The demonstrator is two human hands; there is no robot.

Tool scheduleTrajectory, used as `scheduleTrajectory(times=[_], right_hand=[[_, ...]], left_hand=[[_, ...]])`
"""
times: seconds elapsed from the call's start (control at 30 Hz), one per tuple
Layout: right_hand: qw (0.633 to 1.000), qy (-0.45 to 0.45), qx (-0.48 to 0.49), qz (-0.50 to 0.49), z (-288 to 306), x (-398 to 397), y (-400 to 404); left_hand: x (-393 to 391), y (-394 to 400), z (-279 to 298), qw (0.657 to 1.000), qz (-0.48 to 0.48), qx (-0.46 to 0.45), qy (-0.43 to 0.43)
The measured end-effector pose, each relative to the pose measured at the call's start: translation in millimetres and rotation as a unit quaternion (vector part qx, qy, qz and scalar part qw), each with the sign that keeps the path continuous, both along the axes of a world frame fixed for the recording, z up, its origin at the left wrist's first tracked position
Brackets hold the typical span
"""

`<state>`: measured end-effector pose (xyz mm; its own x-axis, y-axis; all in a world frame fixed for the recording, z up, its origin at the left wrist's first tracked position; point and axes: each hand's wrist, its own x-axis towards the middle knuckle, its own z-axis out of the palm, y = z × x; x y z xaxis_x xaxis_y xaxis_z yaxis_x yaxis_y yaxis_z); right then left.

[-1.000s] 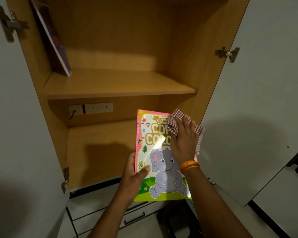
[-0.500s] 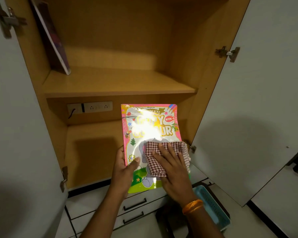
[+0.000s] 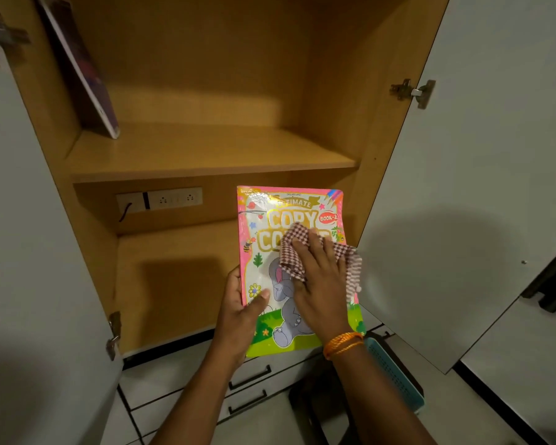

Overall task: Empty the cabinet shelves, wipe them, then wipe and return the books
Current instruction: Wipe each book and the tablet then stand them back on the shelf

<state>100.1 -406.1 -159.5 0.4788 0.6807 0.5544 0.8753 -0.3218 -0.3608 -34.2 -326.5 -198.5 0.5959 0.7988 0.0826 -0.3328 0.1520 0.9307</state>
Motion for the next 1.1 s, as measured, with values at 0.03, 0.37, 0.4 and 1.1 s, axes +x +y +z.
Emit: scheduleTrajectory(times=[0.03, 0.37, 0.4, 1.1], right_hand=[[1.000, -0.012, -0.008, 0.023, 0, -8, 2], [0.981, -0.095, -0.016, 0.170, -29, -26, -34], [0.980, -0.094, -0.010, 0.174, -31, -20, -40], [0.985, -0.109, -0.046, 0.125, -52, -78, -36]], left_hand=[[0, -1, 0, 1.000, 0.002, 0.010, -0.003], [-15, 2, 13, 0.999, 0.026, 0.004, -0.036], [-16, 2, 14, 0.999, 0.027, 0.003, -0.034], [-17, -5, 20, 0.988, 0.034, -0.133, -0.064]])
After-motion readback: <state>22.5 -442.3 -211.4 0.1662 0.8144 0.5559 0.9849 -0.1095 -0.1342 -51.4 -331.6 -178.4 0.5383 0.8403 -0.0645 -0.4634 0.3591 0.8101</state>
